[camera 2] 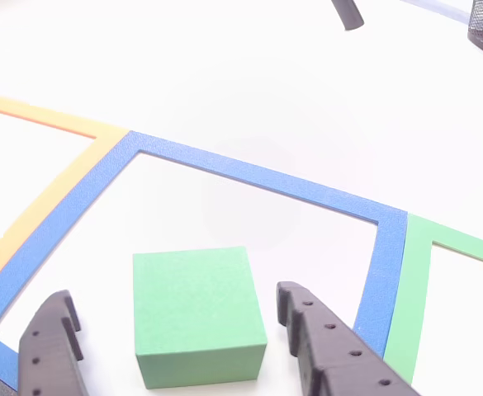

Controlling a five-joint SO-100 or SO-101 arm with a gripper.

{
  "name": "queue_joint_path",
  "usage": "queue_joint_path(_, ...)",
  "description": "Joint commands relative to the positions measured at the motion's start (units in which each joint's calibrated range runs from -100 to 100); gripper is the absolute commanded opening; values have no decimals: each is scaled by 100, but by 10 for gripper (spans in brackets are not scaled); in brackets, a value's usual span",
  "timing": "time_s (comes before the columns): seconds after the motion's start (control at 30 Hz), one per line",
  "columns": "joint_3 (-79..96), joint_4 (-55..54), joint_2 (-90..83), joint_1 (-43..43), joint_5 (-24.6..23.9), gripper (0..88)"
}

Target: Tower of hanoi

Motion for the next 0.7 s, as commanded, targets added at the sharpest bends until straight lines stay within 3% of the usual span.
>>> queue_joint_path(0.0,-70,-32,-48,-30,54,205)
queue_joint_path(0.67,-34,32,-56,-68,54,75)
